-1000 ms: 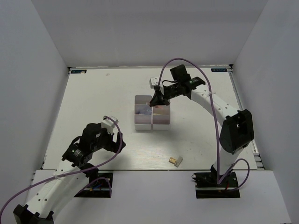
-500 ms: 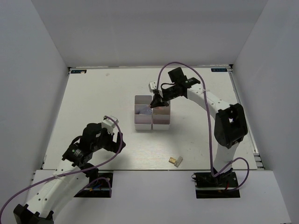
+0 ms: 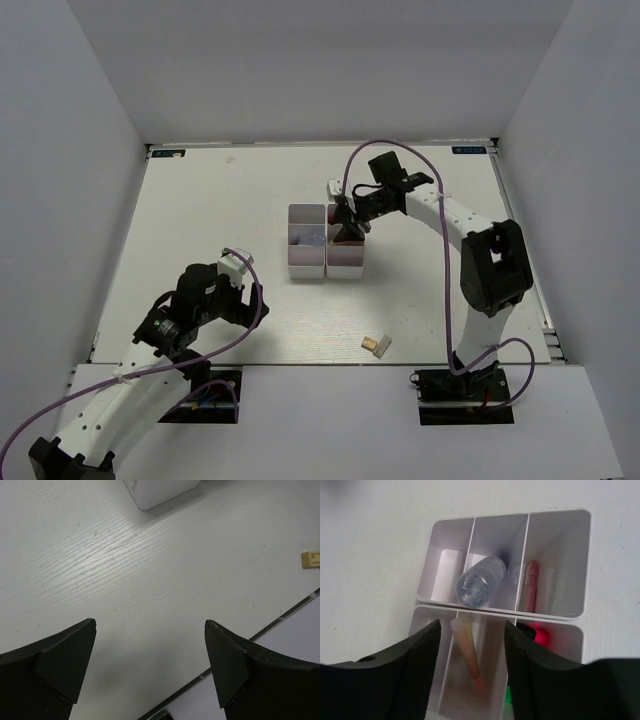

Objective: Sort the stationery into containers
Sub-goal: Place the pen in the storage box, then pick up the stationery from the corner of the board.

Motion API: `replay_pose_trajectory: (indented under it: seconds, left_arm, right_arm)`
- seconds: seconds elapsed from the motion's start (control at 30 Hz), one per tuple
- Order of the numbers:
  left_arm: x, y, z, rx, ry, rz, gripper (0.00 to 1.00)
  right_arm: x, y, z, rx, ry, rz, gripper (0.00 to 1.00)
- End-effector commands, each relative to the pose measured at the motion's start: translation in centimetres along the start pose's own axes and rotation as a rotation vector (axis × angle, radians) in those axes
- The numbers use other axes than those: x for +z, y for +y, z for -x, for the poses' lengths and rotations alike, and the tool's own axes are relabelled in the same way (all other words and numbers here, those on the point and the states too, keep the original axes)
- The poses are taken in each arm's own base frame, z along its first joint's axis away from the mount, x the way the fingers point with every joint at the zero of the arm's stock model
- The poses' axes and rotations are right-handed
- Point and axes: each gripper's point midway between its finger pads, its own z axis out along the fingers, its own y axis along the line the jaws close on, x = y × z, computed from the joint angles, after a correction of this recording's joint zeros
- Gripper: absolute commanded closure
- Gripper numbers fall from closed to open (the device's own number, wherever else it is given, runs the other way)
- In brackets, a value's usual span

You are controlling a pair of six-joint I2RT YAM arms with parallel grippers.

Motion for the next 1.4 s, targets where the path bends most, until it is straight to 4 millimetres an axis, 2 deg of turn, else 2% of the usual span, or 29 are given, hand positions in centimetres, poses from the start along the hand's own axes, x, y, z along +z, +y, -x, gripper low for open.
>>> replay_pose_trajectory:
  seconds: [0.0,0.17,0.23,0.27,0.3,0.33,0.37,0.4,0.43,0.47,0.5,0.53,0.57,0.6,0.63,0.67,0.7,0.73,0.77,0.8,0.83,0.87,0.9,0.93,0.97,1.1,1.23,1.37]
  left_arm:
    - [0.1,0.0,0.2,0.006,-0.009,-0.003,0.00]
    - [0.1,0.1,0.1,0.007,-0.008,0.002,0.00]
    - [0.1,0.1,0.2,0.005,-0.010,0.002,0.00]
    - [0.1,0.1,0.1,0.004,-0.008,0.001,0.00]
    - [0.0,0.1,0.2,0.006,-0.013,0.000,0.00]
    - [0.0,0.1,0.2,0.003,-0.011,0.001,0.00]
    - [0.0,0.1,0.2,0.004,-0.013,0.000,0.00]
    - [0.1,0.0,0.1,0.004,-0.009,-0.003,0.00]
    - [0.0,0.0,0.2,0.004,-0.011,-0.002,0.00]
    - [0.0,0.0,0.2,0.002,-0.011,-0.001,0.02]
    - [0.0,0.0,0.2,0.001,-0.011,-0.003,0.04]
    - [0.0,-0.1,0.2,-0.001,-0.007,-0.007,0.09]
    - [0.0,-0.1,0.3,0.005,-0.010,-0.010,0.15]
    - [0.0,-0.1,0.2,0.005,-0.007,-0.011,0.21]
    - [-0.1,-0.2,0.2,0.005,-0.002,-0.018,0.41]
    - [0.0,-0.2,0.1,0.005,0.004,-0.019,0.52]
    - [0.0,-0.4,0.1,0.005,0.008,-0.025,0.61]
    - [0.0,-0.4,0.1,0.002,0.012,-0.026,0.66]
    - [0.1,-0.4,0.1,0.006,0.017,-0.028,0.62]
    - [0.0,-0.4,0.1,0.004,0.019,-0.030,0.52]
    - [0.0,-0.5,0.1,0.005,0.017,-0.030,0.36]
    - [0.0,-0.4,0.1,0.004,0.017,-0.025,0.11]
    - [0.0,-0.3,0.1,0.003,0.016,-0.021,0.06]
    - [0.0,-0.3,0.1,0.003,0.012,-0.022,0.02]
    - [0.0,-0.4,0.1,0.006,0.005,-0.026,0.01]
    - [-0.1,-0.3,0.3,0.003,-0.002,-0.018,0.01]
    - [0.0,-0.4,0.1,0.006,0.011,-0.026,0.01]
    - [-0.1,-0.4,0.2,0.007,0.005,-0.028,0.01]
  right_arm:
    - [-0.3,0.2,0.5,-0.003,-0.019,-0.020,0.41]
    - [-1.5,0.2,2.8,-0.005,-0.055,-0.071,0.45]
    - [-2.2,0.7,3.8,0.054,-0.067,-0.089,0.53]
    - [-3.2,0.9,5.3,0.030,-0.078,-0.119,0.57]
    - [-3.5,1.3,5.0,0.054,-0.072,-0.125,0.66]
    - [-4.4,2.4,6.5,0.063,-0.094,-0.137,0.73]
    - [-4.8,2.9,6.9,0.070,-0.101,-0.138,0.81]
    - [-5.1,3.6,6.9,0.086,-0.099,-0.136,0.88]
    - [-5.0,4.7,5.9,0.110,-0.088,-0.121,0.96]
    - [-5.6,6.0,6.9,0.083,-0.112,-0.102,0.96]
    - [-6.2,8.8,6.9,0.083,-0.121,-0.029,0.96]
    - [-6.3,11.1,6.6,0.074,-0.136,0.021,0.81]
    - [-6.3,11.8,6.1,-0.134,-0.129,0.046,0.69]
    - [-6.8,14.9,5.1,-0.109,-0.102,0.103,0.59]
    - [-6.9,17.8,3.6,-0.063,-0.078,0.172,0.48]
    - [-7.0,19.1,2.9,-0.174,-0.075,0.209,0.45]
    - [-7.3,20.8,1.3,-0.181,-0.022,0.229,0.44]
    - [-7.1,22.2,-0.4,-0.168,-0.001,0.256,0.44]
    - [-6.9,23.3,-1.7,-0.227,0.007,0.285,0.42]
    - [-7.0,23.9,-2.5,-0.264,0.037,0.290,0.42]
    - [-7.2,24.2,-3.4,-0.313,0.063,0.301,0.42]
    - [-6.9,25.7,-4.9,-0.289,0.076,0.337,0.42]
    - [-6.9,25.9,-5.7,-0.335,0.097,0.356,0.42]
    - [-6.9,26.0,-6.5,-0.352,0.120,0.363,0.42]
    - [-6.8,27.0,-7.7,-0.338,0.132,0.388,0.42]
    - [-6.2,27.3,-10.1,-0.353,0.185,0.395,0.42]
    - [-5.6,27.0,-12.3,-0.350,0.242,0.390,0.42]
    - [-4.6,25.8,-13.3,-0.354,0.263,0.364,0.42]
